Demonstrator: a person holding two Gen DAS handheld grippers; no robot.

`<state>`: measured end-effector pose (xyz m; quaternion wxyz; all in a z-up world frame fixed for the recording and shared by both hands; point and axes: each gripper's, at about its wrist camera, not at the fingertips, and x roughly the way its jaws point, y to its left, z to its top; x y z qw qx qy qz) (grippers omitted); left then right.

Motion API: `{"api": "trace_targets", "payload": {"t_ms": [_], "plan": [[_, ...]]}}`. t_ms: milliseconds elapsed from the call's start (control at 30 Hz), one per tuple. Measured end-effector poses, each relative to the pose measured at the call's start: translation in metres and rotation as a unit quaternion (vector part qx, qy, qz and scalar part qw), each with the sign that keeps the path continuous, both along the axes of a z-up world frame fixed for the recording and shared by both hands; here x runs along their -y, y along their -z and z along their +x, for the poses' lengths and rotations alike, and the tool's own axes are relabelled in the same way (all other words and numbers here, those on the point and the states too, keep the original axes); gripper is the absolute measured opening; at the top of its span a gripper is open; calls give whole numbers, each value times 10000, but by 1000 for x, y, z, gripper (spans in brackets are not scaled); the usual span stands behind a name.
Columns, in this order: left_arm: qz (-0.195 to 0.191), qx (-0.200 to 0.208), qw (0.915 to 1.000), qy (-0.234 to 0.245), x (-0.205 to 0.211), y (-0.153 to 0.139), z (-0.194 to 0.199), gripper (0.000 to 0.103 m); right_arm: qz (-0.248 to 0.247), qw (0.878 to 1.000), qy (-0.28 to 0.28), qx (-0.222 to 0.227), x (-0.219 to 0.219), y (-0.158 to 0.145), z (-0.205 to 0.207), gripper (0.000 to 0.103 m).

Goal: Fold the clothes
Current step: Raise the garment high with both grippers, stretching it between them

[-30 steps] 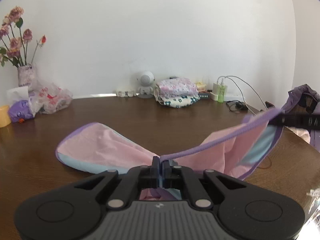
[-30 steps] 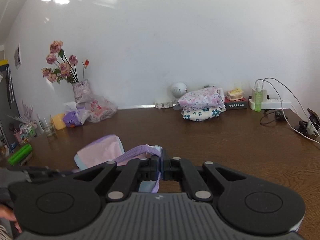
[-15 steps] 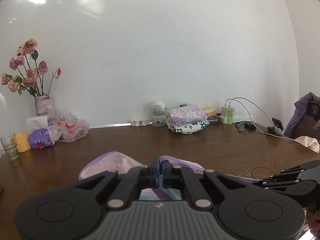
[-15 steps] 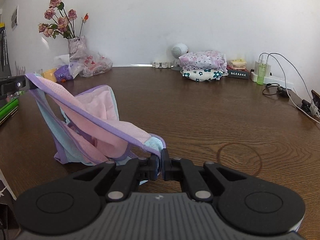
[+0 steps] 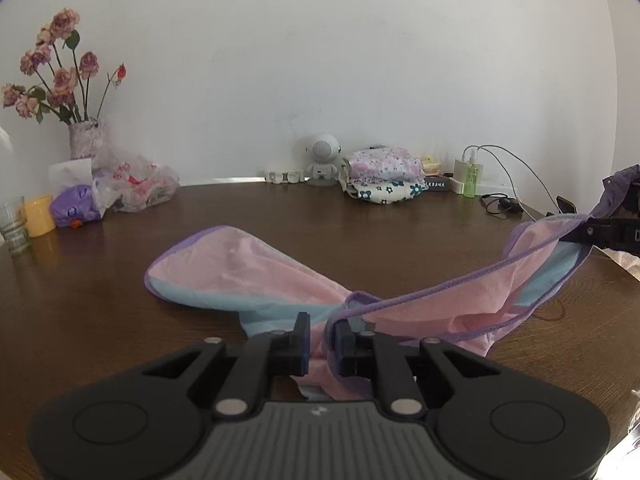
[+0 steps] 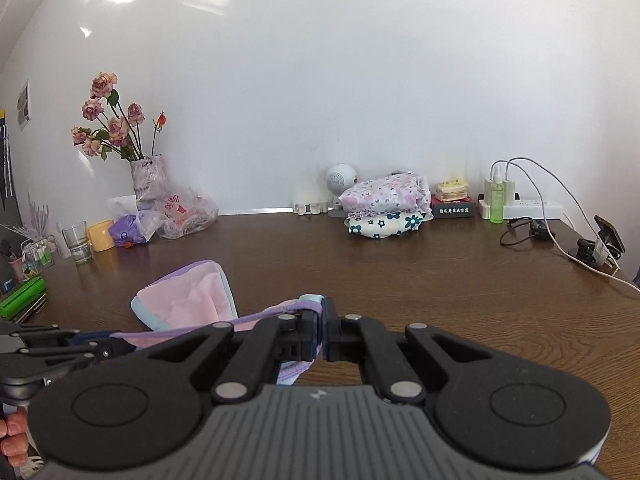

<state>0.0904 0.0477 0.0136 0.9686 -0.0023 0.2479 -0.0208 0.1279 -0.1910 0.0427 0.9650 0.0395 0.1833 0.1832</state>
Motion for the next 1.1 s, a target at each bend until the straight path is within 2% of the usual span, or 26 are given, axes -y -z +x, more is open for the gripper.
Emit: {"api": "trace_targets", "payload": {"t_ms": [67,100,167,233,300,367,467,500,600,733,833,967,1033,1100], "plan": [[35,18,9999,110,0,-3,4,3,59,10000,18,-44,1,0,4,1],[63,39,9998,169,1,-6,7,2,87,9999,20,-60,1,-2,9,1],[264,468,9985,116,5,-46,17,2,120,9999,6,-33,2,-10,21,1],[490,962,9942,33,10,-92,28,2,152,9997,60,172,1,-31,40,1],[714,1453,9868,-50,15,-138,40,2,247,9990,111,356,2,-62,63,1],[936,1940,9764,-132,21,-185,51,2,483,9967,164,639,6,-111,82,1],[1263,2658,9554,-256,28,-254,68,2,709,9889,267,1277,13,-189,87,1],[1303,2774,9514,-284,30,-266,67,2,726,9852,310,1521,14,-213,84,1],[1338,2973,9447,-351,33,-289,54,2,756,9709,377,2241,15,-279,65,1],[1383,3236,9350,-440,38,-319,37,2,696,9594,435,2697,14,-330,49,1],[1416,3431,9272,-506,41,-342,24,2,588,9592,535,2712,11,-347,49,1],[1459,3689,9160,-595,46,-372,8,2,558,9582,538,2754,7,-351,47,1],[1465,3683,9160,-613,46,-374,3,2,541,9598,521,2703,4,-350,49,1],[1419,3605,9198,-619,43,-372,1,2,529,9627,462,2612,2,-347,49,1]]}}
